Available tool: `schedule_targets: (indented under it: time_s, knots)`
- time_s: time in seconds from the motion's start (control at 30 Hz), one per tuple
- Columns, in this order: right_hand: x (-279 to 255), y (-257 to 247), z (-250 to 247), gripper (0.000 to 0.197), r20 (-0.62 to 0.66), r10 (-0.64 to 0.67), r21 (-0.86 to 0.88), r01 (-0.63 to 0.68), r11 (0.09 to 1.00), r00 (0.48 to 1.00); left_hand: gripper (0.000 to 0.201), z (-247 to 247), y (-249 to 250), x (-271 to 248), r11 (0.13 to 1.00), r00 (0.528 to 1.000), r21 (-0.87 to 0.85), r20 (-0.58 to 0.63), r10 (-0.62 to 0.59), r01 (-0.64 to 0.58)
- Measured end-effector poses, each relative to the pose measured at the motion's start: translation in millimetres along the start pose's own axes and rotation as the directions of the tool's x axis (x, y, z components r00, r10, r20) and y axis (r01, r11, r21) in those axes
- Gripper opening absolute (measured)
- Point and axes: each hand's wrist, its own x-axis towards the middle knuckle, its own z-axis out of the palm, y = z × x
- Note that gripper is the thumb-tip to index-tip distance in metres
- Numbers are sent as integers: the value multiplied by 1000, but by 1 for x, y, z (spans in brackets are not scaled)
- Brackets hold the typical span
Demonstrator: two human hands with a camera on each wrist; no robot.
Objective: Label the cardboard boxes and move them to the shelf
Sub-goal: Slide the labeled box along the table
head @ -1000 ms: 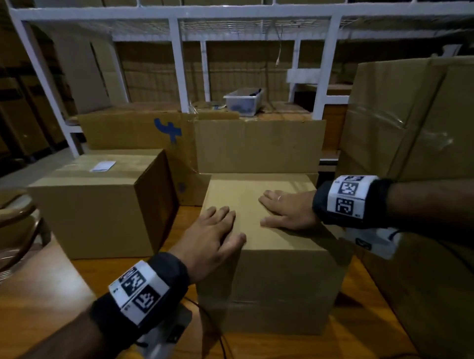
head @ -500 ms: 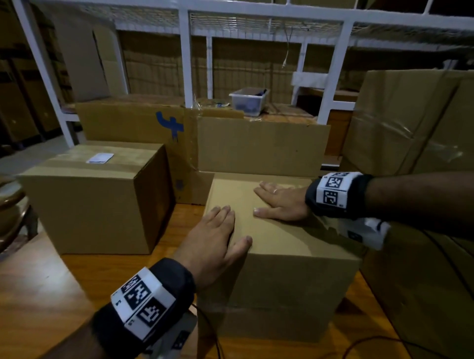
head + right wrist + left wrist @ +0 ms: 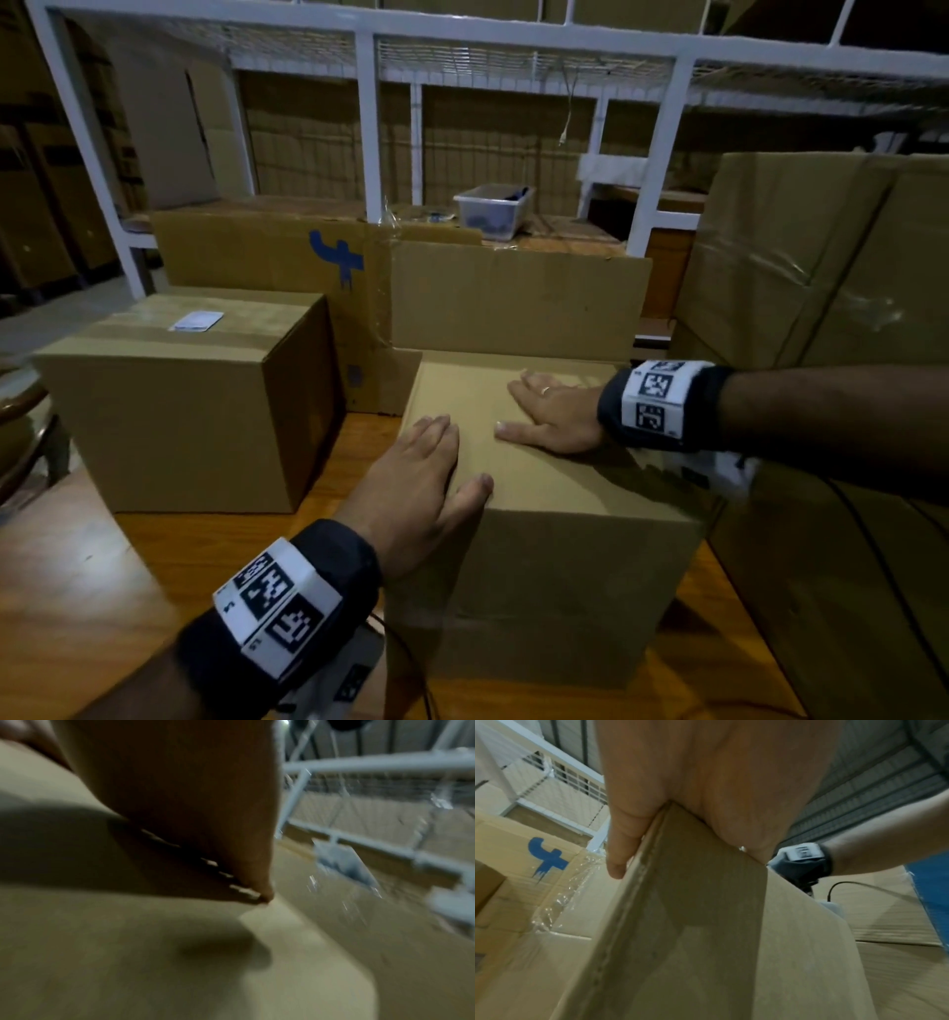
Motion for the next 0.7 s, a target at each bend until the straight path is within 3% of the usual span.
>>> schedule_targets:
  time_s: [0.1,0.23,0.33,0.47,0.57,0.63,0.7]
  knots:
    - [-9,-4,9,78,29,-101,-3,102,995,994,70,1,-1,1,1000,1000,13,-13,3,-2]
    - [-20,4,19,82,-43,-3,27,4,1000,999,69,1,0,-1,1000,1000,-1,-6,-14,14]
    - [-33,3,25,71,0,-115,57,115,992,993,69,0,0,1,1000,1000,11,-6,-13,13]
    - [-44,3,28,76,-49,-1,96,5,995,999,69,0,2,0,1000,1000,22,-17,-4,5]
    - [-51,-6,28,75,-7,-62,100,62,993,998,71,0,-1,0,998,999,66,-23,23,-22]
    - [-57,-10,28,78,-19,-43,122,45,992,999,87,-1,-2,1,996,999,80,-9,43,-42]
    - [-60,-12,29,79,-33,-37,141,41,989,999,118,-2,-5,2,995,998,79,-11,68,-67]
